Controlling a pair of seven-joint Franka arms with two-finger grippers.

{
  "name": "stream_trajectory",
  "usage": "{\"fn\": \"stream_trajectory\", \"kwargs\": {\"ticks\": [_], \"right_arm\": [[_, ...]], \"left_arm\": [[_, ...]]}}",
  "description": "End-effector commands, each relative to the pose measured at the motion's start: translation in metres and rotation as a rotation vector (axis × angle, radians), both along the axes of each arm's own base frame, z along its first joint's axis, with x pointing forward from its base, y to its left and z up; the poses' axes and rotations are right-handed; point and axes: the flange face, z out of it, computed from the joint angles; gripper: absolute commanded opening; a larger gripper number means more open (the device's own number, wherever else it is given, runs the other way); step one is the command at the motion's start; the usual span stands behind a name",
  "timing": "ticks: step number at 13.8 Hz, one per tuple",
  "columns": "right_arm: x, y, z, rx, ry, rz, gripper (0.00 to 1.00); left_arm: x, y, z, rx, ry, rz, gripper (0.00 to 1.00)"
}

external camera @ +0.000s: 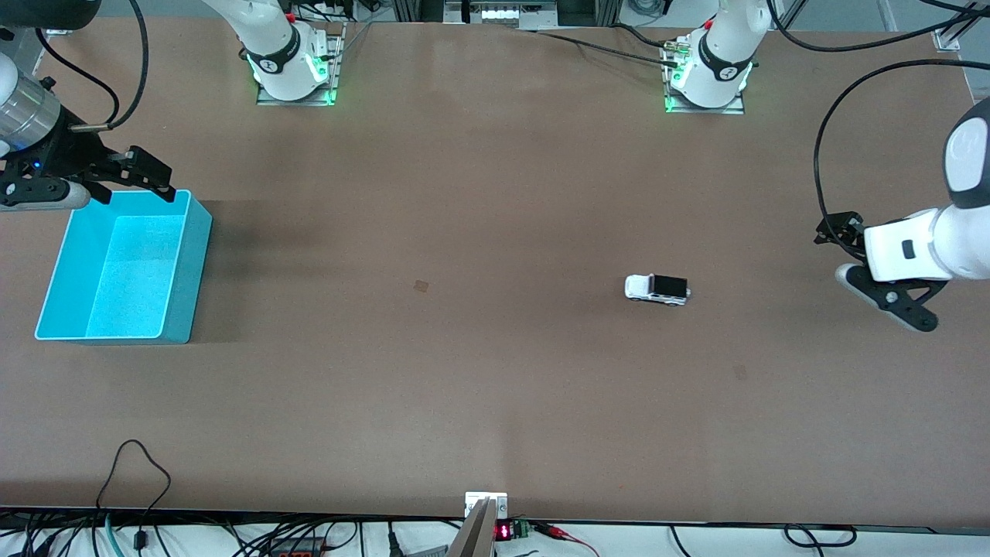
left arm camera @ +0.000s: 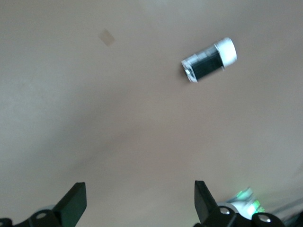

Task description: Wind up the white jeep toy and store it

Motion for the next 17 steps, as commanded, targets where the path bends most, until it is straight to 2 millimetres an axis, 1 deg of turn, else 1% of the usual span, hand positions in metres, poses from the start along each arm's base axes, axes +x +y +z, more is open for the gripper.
{"fn": "stream_trajectory", "kwargs": {"ticks": [1, 2, 4, 6, 7, 8, 9, 11, 14, 17], "right_arm": [[-0.005, -0.002, 0.007, 0.017, -0.004, 0.014, 1.00], [-0.004, -0.002, 0.007, 0.017, -0.006, 0.014, 1.00], [-0.004, -0.002, 0.007, 0.017, -0.006, 0.016, 1.00], [-0.004, -0.002, 0.007, 0.017, -0.006, 0.014, 1.00], [-0.004, -0.002, 0.007, 0.017, -0.006, 0.016, 1.00], [-0.004, -0.002, 0.007, 0.017, -0.006, 0.016, 1.00], [-0.004, -0.002, 0.006, 0.017, -0.004, 0.014, 1.00], [-0.004, -0.002, 0.005, 0.017, -0.003, 0.016, 1.00], [-0.004, -0.002, 0.005, 0.017, -0.004, 0.014, 1.00], [-0.004, -0.002, 0.005, 0.017, -0.003, 0.014, 1.00]], "left_arm": [[-0.022, -0.002, 0.028, -0.001, -0.054, 0.229, 1.00], [-0.028, -0.001, 0.038, 0.015, -0.099, 0.297, 1.00], [-0.058, -0.010, 0.051, 0.037, -0.183, 0.421, 1.00], [-0.084, -0.010, 0.060, 0.043, -0.236, 0.483, 1.00], [-0.090, -0.008, 0.062, 0.042, -0.239, 0.487, 1.00], [-0.092, -0.004, 0.065, 0.042, -0.244, 0.486, 1.00], [-0.095, -0.006, 0.069, 0.044, -0.246, 0.487, 1.00], [-0.097, 0.000, 0.066, 0.052, -0.243, 0.497, 1.00], [-0.097, -0.002, 0.071, 0.078, -0.222, 0.483, 1.00], [-0.092, -0.012, 0.079, 0.083, -0.205, 0.472, 1.00]]}}
